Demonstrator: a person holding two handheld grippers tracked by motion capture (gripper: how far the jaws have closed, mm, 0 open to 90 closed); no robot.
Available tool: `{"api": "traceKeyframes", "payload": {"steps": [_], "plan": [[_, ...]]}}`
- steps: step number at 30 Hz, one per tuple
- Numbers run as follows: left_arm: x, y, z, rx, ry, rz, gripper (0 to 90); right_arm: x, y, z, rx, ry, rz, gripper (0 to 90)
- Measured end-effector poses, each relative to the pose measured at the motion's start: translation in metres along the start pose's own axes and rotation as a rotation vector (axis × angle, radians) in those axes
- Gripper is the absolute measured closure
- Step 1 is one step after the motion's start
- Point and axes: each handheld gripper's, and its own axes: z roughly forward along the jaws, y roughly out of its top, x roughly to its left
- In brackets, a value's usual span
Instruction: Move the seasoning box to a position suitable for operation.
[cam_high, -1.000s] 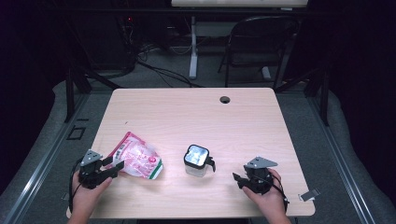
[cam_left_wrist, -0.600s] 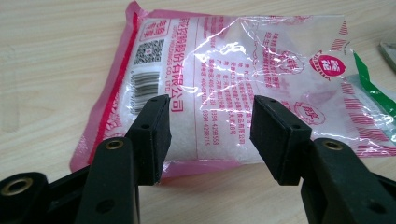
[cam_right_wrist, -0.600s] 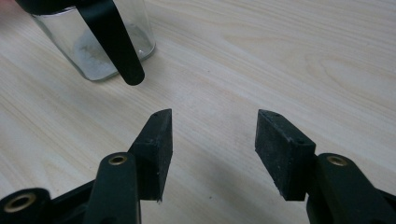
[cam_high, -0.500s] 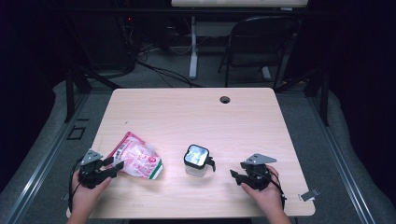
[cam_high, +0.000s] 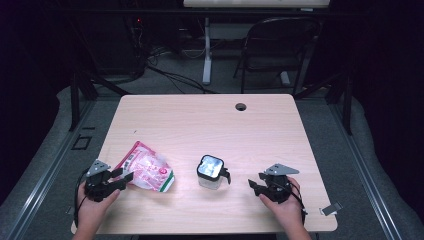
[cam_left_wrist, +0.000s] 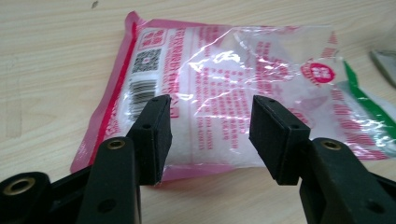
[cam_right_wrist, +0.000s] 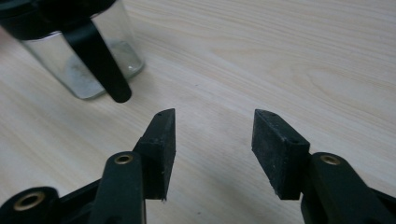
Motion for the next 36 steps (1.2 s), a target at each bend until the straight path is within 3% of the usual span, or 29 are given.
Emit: {"api": "traceKeyframes", "payload": {"steps": [4,6,11,16,19,25,28,31,33,36], "plan": [[-0.007,0.000,-0.001,-0.012,-0.011,0.014,48.4,0.013,0.002,0.000,0.000,0.026,-0.049,50.7],[-0.010,-0.001,-0.001,-0.004,-0.007,0.038,48.4,0.024,0.007,0.005,0.011,0.039,-0.095,50.6],[-0.006,-0.002,0.002,-0.005,-0.015,0.020,48.4,0.037,0.006,0.011,0.030,0.079,-0.146,50.4],[-0.008,-0.001,0.003,0.005,-0.022,0.019,48.4,0.041,0.007,0.011,0.019,0.115,-0.144,51.1],[-0.013,-0.002,0.001,-0.002,-0.038,0.016,48.5,0.043,0.008,0.011,0.010,0.106,-0.133,51.4],[-0.028,0.006,0.003,-0.013,-0.074,0.069,48.5,0.049,0.016,0.012,0.008,0.106,-0.128,46.8],[-0.035,0.009,0.003,-0.017,-0.084,0.074,49.1,0.052,0.022,0.013,0.003,0.101,-0.124,45.5],[-0.044,0.012,0.005,-0.019,-0.106,0.072,51.4,0.059,0.027,0.022,0.010,0.093,-0.119,43.8],[-0.053,0.015,0.004,-0.028,-0.116,0.112,51.0,0.060,0.029,0.025,0.015,0.083,-0.136,43.8],[-0.057,0.018,0.005,-0.030,-0.132,0.105,49.9,0.060,0.029,0.029,0.005,0.074,-0.134,43.9]]}}
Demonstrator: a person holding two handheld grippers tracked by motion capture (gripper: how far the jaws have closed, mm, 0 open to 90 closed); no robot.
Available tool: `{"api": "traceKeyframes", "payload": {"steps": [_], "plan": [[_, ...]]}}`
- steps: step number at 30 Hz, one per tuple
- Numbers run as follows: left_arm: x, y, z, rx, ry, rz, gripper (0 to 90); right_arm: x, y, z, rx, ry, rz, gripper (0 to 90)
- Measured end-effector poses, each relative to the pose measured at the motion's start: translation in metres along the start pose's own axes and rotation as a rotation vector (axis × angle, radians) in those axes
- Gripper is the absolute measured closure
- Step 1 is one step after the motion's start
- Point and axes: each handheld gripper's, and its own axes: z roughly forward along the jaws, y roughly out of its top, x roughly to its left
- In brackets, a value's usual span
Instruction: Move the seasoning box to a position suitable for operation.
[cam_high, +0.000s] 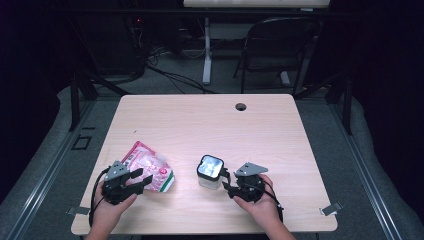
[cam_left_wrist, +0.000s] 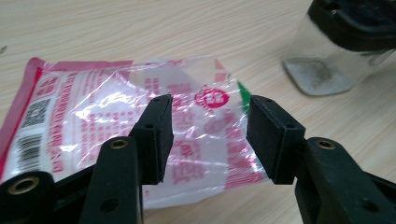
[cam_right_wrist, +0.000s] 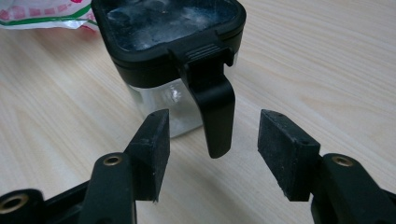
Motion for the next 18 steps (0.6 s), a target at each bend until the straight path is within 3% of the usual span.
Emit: {"api": "traceKeyframes", "payload": {"steps": [1,3,6,7,9,10,14,18], "plan": [[-0.003,0.003,0.004,-0.010,-0.014,-0.027,49.9,0.000,-0.002,0.002,-0.013,-0.012,-0.005,44.8],[-0.008,0.005,0.008,-0.012,-0.025,-0.040,50.8,0.002,-0.004,0.003,-0.023,-0.005,0.010,46.3],[-0.013,0.009,0.012,-0.003,-0.039,-0.027,54.2,0.005,-0.005,0.004,-0.032,-0.012,-0.012,47.9],[-0.018,0.012,0.016,-0.010,-0.047,-0.013,55.6,0.006,-0.003,0.005,-0.034,-0.037,-0.030,50.4],[-0.021,0.014,0.020,-0.016,-0.053,-0.011,58.0,0.004,-0.001,0.008,-0.027,-0.028,-0.017,52.6],[-0.021,0.014,0.020,-0.016,-0.053,-0.011,58.3,0.004,-0.001,0.008,-0.027,-0.028,-0.017,52.6],[-0.029,0.012,0.026,-0.001,-0.039,0.019,58.2,0.004,0.001,0.016,-0.024,-0.031,-0.030,67.8],[-0.032,0.007,0.026,0.007,-0.027,0.049,57.9,0.004,0.002,0.017,-0.023,-0.032,-0.053,72.1]]}}
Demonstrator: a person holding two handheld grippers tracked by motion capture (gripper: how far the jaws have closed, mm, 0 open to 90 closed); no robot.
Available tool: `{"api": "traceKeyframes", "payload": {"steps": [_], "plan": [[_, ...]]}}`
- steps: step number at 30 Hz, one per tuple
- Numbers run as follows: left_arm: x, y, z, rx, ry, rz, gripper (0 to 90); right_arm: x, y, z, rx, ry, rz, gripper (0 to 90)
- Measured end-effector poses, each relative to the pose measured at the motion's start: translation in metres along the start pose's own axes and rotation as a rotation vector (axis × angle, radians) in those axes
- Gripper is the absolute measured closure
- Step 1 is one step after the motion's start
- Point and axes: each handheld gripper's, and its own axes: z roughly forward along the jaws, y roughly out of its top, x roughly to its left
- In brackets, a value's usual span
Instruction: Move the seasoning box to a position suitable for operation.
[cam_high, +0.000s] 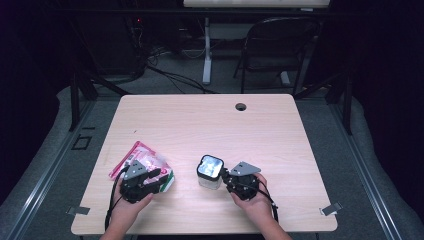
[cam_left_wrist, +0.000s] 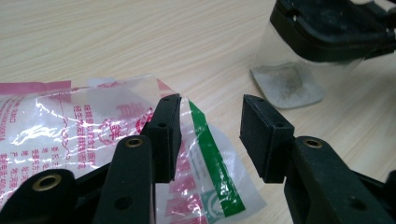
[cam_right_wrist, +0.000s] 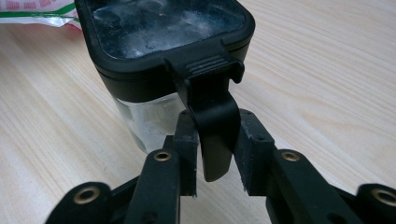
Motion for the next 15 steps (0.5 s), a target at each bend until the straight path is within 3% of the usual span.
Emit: {"api": "traceKeyframes", "payload": {"steps": [6,10,15], "plan": [[0.002,-0.010,-0.003,0.015,-0.002,-0.005,58.1,-0.002,0.000,-0.002,0.013,0.047,-0.028,72.8],[0.004,-0.013,-0.005,-0.002,-0.008,-0.026,57.8,0.000,-0.001,-0.005,0.019,0.069,-0.049,72.9],[0.005,-0.014,-0.008,-0.016,-0.015,-0.029,56.0,0.004,-0.003,-0.013,0.024,0.157,-0.084,72.9]]}}
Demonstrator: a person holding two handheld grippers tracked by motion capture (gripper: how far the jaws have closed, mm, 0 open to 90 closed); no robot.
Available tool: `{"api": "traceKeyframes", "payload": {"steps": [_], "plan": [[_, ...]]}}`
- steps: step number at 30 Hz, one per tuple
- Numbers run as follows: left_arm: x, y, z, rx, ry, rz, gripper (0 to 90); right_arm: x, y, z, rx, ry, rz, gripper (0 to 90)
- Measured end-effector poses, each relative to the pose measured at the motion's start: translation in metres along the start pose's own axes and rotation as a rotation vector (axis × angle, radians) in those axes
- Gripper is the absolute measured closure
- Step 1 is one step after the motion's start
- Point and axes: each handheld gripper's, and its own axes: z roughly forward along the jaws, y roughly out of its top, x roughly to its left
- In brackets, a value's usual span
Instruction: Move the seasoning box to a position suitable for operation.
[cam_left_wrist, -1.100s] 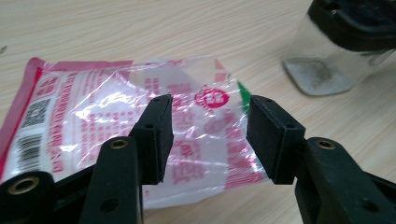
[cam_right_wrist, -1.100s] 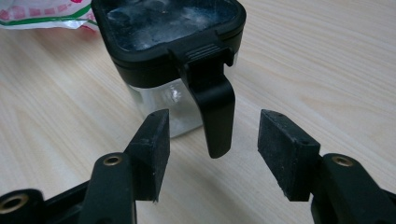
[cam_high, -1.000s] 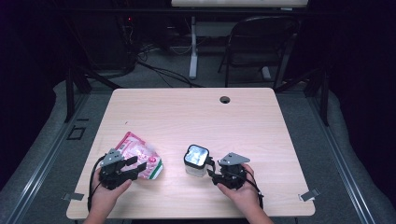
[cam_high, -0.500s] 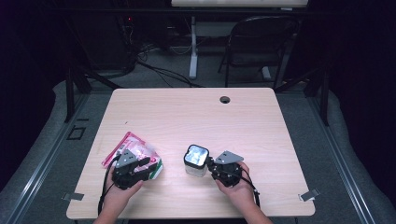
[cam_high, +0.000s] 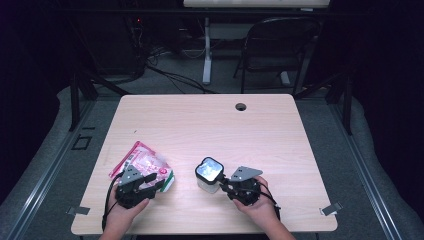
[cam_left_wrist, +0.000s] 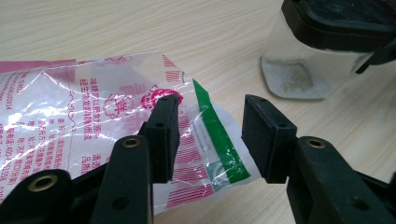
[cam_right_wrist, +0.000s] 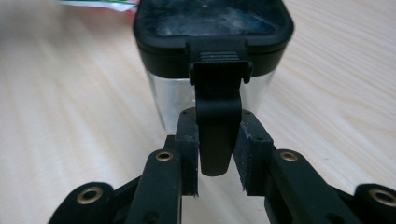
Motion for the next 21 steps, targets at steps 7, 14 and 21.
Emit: {"api": "traceKeyframes", "payload": {"steps": [7,14,21], "plan": [[-0.005,-0.001,0.002,0.003,0.008,0.017,54.3,0.004,-0.001,-0.007,-0.005,0.067,-0.029,73.0],[-0.008,-0.001,0.005,0.017,0.014,0.047,53.8,0.010,-0.002,-0.009,-0.003,0.149,-0.072,73.4],[-0.008,-0.001,0.004,0.018,0.016,0.044,53.3,0.019,-0.002,-0.003,0.019,0.172,-0.097,73.7]]}}
